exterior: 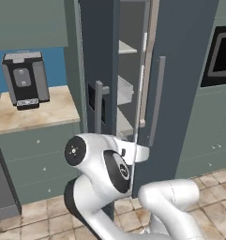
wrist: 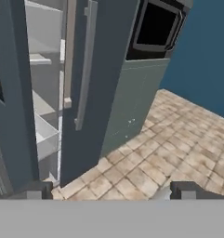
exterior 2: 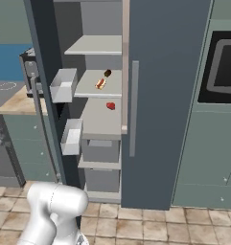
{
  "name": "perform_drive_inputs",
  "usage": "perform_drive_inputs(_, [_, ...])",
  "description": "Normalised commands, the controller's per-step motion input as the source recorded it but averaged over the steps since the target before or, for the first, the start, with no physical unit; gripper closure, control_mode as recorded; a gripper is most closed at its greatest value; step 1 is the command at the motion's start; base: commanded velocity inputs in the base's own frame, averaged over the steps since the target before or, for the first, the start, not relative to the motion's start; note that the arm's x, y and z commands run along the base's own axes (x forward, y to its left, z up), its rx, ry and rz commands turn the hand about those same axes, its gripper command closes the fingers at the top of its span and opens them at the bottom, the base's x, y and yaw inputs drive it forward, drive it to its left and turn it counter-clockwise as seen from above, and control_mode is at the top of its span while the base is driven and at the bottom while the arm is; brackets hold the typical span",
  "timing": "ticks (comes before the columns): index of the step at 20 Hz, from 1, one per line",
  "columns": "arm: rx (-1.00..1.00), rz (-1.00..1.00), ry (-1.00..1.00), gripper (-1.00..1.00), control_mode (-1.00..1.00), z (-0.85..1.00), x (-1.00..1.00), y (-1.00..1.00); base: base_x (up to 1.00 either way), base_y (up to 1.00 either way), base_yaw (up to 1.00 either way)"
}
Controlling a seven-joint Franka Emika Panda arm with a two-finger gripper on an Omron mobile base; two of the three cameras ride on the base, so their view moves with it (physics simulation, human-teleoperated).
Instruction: Store the hot dog in the freezer for long-term storage. Close the freezer door after placing the cooked food.
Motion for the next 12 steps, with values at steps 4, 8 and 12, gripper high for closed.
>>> perform_drive_inputs(4, [-0.03, -0.24, -0.26, -1.00, -1.00, 0.04, 0.42, 0.57, 0.00, 0.00, 0.00])
perform_drive_inputs(8, [-0.02, -0.22, -0.02, -1.00, -1.00, 0.02, 0.66, 0.34, 0.00, 0.00, 0.00])
perform_drive_inputs(12, [0.00, -0.19, 0.02, -1.00, -1.00, 0.00, 0.36, -0.03, 0.00, 0.00, 0.00])
